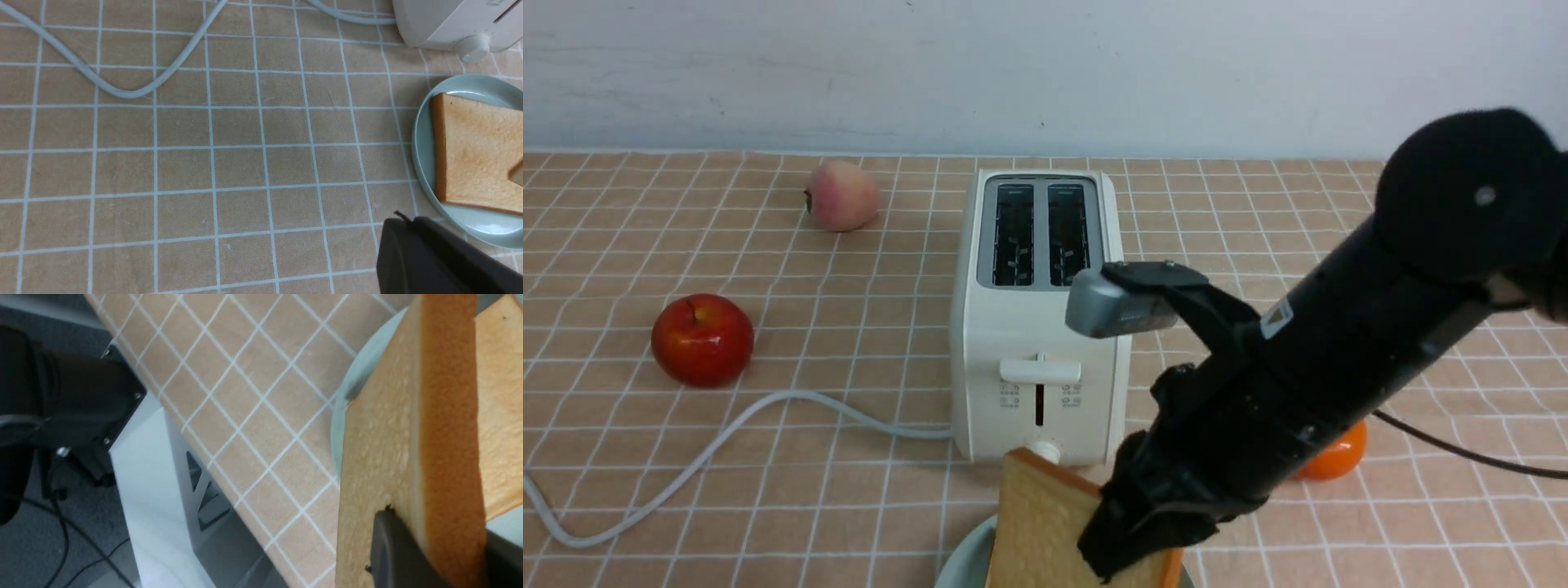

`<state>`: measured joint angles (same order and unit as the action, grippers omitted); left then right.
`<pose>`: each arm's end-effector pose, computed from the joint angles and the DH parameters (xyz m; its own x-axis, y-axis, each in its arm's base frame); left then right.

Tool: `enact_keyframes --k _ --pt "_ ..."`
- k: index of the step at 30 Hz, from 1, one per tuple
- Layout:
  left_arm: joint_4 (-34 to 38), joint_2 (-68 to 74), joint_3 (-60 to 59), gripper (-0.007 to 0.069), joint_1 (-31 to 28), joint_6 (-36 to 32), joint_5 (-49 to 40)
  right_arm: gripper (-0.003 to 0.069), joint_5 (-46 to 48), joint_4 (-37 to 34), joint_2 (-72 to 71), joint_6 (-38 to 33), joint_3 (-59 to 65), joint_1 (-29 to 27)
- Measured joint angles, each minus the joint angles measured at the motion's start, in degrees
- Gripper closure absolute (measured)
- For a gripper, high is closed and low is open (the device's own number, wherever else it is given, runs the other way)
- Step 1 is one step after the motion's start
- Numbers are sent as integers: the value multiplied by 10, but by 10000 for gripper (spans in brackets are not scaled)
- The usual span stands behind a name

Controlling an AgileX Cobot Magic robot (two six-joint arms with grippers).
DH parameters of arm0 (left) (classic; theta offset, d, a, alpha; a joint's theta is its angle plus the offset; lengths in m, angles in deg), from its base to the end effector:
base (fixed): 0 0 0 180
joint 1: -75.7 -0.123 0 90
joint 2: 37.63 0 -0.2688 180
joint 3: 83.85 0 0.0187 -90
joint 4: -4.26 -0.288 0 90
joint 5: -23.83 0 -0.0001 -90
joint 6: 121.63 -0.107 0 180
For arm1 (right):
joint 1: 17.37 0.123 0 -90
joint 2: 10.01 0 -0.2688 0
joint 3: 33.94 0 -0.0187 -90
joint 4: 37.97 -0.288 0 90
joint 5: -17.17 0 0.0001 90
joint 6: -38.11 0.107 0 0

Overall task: Take toasted bread from bread machine on light coffee tablecloth place on plate.
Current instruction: 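Place the held slice of bread on top of the slice on the plate with the right gripper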

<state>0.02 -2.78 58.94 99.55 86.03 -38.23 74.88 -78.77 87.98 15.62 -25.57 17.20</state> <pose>0.1165 -0.0439 0.3088 -0.7294 -0.1502 -0.6674 0.0495 0.9615 -0.2704 0.2583 0.2498 0.2442 -0.7804 -0.4978 -0.3783 -0.6240 0.5816 0.5219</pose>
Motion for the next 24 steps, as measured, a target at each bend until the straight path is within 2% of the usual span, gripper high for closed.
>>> enact_keyframes --k 3,9,16,21,22,23,24 --pt "0 0 0 638 0 -1 1 543 -41 -16 23 -1 6 0" --pt "0 0 0 638 0 -1 1 543 -57 -48 67 -2 6 0" --pt "0 0 0 638 0 -1 -3 530 -62 -41 87 -2 6 0" --pt "0 0 0 638 0 -1 -4 367 -72 1 87 -1 6 0" --pt "0 0 0 638 0 -1 -4 357 -73 3 87 -1 6 0" --pt "0 0 0 638 0 -1 -4 267 -73 16 87 1 6 0" --pt "0 0 0 638 0 -1 -4 218 -73 24 87 5 6 0"
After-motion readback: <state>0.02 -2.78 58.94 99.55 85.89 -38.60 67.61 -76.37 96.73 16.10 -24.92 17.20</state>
